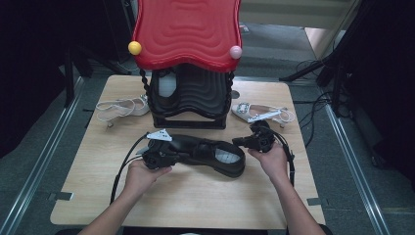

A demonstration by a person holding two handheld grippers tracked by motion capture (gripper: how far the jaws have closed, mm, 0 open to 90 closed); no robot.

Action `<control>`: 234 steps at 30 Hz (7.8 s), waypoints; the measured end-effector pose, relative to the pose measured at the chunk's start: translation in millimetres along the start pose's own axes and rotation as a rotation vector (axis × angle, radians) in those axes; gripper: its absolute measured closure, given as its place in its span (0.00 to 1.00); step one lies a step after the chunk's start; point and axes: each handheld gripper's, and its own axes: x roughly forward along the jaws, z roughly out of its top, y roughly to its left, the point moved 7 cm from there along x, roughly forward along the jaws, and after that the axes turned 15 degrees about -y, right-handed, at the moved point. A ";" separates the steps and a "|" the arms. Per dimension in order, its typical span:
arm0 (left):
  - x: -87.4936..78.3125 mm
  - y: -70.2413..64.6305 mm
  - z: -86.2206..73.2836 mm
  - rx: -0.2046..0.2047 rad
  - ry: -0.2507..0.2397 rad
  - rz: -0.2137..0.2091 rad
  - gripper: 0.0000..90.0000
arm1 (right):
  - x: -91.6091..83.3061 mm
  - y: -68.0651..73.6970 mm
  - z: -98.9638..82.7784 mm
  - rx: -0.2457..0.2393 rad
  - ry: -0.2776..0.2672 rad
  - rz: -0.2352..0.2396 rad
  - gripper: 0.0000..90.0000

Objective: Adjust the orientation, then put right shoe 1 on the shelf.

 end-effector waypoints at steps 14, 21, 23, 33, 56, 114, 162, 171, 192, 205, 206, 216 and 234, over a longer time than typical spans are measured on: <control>9.9 -2.4 -4.2 0.017 0.025 -0.014 0.98 | -7.9 12.6 -10.6 0.009 0.006 -0.001 1.00; 11.9 -1.3 -2.5 0.028 0.035 -0.025 1.00 | -12.3 22.3 -18.1 0.026 0.006 -0.005 1.00; 10.9 0.4 -1.7 0.029 0.044 -0.028 1.00 | -13.1 25.0 -19.9 0.028 0.009 -0.001 1.00; 10.9 6.4 0.3 0.000 0.049 -0.042 1.00 | -15.5 42.3 -28.2 0.049 0.031 0.011 1.00; 30.2 7.4 10.5 -0.024 0.056 -0.052 1.00 | -27.1 71.7 -51.9 0.131 0.059 0.038 1.00; -58.9 -6.4 166.3 0.079 -0.035 -0.129 0.99 | 47.7 129.0 -38.3 0.077 0.244 -0.012 0.75; -59.8 22.2 303.6 0.228 -0.100 0.059 1.00 | -50.5 125.2 27.8 0.160 0.089 0.160 0.97; -59.7 26.7 301.4 0.225 -0.112 0.098 1.00 | -66.3 125.2 67.8 0.128 0.003 0.133 0.97; -59.1 22.6 298.6 0.197 -0.121 0.135 1.00 | -18.5 95.9 124.4 0.038 -0.086 -0.102 0.97; -59.6 26.0 296.7 0.222 -0.126 0.134 1.00 | 17.4 93.7 125.2 -0.039 -0.178 -0.171 0.97; -59.7 25.8 296.6 0.223 -0.126 0.132 1.00 | 20.1 93.9 126.4 -0.038 -0.189 -0.176 0.97; -60.1 26.4 296.0 0.206 -0.132 0.126 1.00 | 46.5 88.3 137.7 -0.057 -0.277 -0.233 0.97; -60.5 27.4 296.3 0.198 -0.132 0.124 1.00 | 70.8 80.7 148.4 -0.110 -0.417 -0.363 0.95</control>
